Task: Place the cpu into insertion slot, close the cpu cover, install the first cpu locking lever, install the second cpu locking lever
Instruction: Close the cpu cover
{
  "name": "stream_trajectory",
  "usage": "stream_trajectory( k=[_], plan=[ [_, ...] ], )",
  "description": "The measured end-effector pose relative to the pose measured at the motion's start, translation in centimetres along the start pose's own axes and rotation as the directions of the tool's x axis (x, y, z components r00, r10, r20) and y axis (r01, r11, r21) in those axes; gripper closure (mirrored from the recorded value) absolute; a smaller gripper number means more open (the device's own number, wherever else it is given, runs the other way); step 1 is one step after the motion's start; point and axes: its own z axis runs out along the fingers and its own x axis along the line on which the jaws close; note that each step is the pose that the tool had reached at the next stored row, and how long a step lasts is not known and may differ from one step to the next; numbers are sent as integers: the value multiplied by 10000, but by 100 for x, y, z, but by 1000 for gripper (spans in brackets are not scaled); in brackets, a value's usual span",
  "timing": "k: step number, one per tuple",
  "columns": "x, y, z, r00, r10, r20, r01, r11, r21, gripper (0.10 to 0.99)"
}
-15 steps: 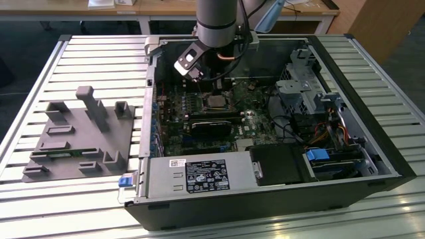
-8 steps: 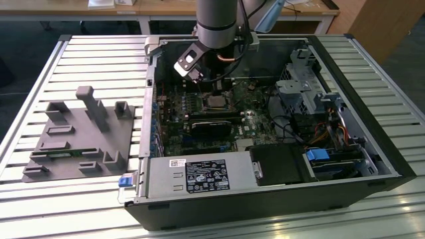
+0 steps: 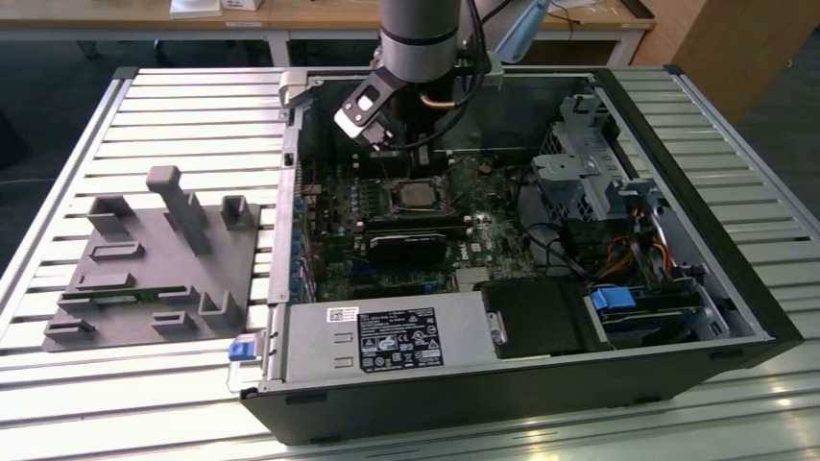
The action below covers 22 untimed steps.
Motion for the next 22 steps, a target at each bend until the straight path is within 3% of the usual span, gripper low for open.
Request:
stream_trajectory(
  k=[5,9,13,16,18,22],
  plan=[
    [-5,92,5,10000,7,-4,-6,10000,62,980],
    [-6,148,-2,10000,25,-65,-23,9998,220,980],
    [0,165,-70,9999,42,-130,-38,9994,352,980],
    [1,192,-76,9995,76,-308,-59,9985,543,980],
    [0,206,-78,9992,98,-379,-72,9977,678,980],
    [2,208,-111,9991,106,-420,-76,9974,714,980]
  ],
)
